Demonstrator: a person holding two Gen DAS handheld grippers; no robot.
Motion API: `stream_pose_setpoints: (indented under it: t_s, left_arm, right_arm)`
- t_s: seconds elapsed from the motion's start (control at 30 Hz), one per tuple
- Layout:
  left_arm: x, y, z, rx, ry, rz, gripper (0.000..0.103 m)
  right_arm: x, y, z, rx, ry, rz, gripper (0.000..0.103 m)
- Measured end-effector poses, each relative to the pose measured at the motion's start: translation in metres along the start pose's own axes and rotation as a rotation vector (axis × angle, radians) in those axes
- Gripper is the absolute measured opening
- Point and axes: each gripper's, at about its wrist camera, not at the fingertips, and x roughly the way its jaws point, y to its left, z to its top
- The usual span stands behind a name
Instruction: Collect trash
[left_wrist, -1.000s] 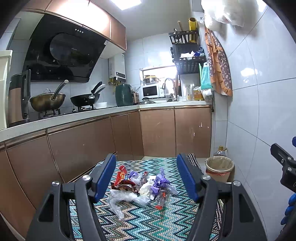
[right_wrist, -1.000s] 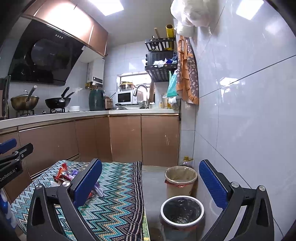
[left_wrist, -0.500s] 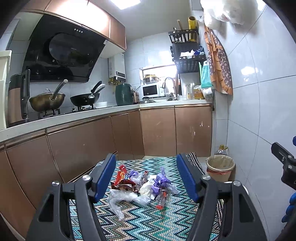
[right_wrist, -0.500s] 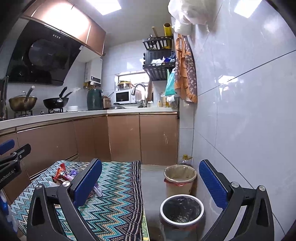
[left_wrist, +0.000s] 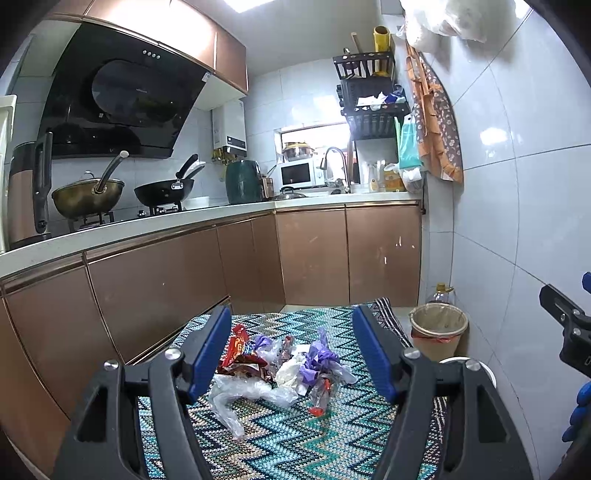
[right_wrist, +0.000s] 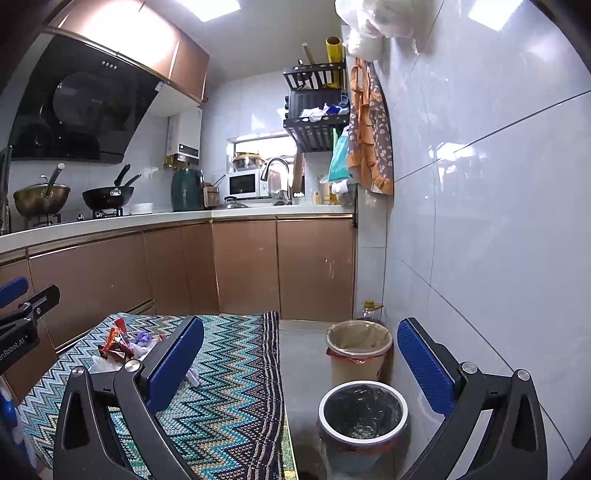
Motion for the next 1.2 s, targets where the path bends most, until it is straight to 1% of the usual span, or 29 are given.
stream_pose_setpoints:
  t_s: [0.33, 0.63, 0.9, 1.2]
  left_arm:
    - [0.01, 0.0, -0.002, 0.005, 0.009, -0.011, 0.066]
    - [0.025, 0.0, -0.001, 0.003, 0.016, -0.033, 0.066]
    - [0.038, 0.006, 0.006, -0.018, 0.008, -0.05, 0.066]
    - [0.063, 0.021, 0.008, -0.027, 0.029, -0.057, 0.066]
  right_arm:
    - [0.007, -0.001, -0.001, 0.011, 0.003, 0.002, 0.103]
    - [0.019, 0.002, -0.003, 0.004, 0.023, -0.01, 0.103]
    - [0.028, 0.007, 0.006, -0.009, 0.02, -0.027, 0.103]
    - [0.043, 0.019, 0.014, -0.023, 0.024, -0.028, 0.103]
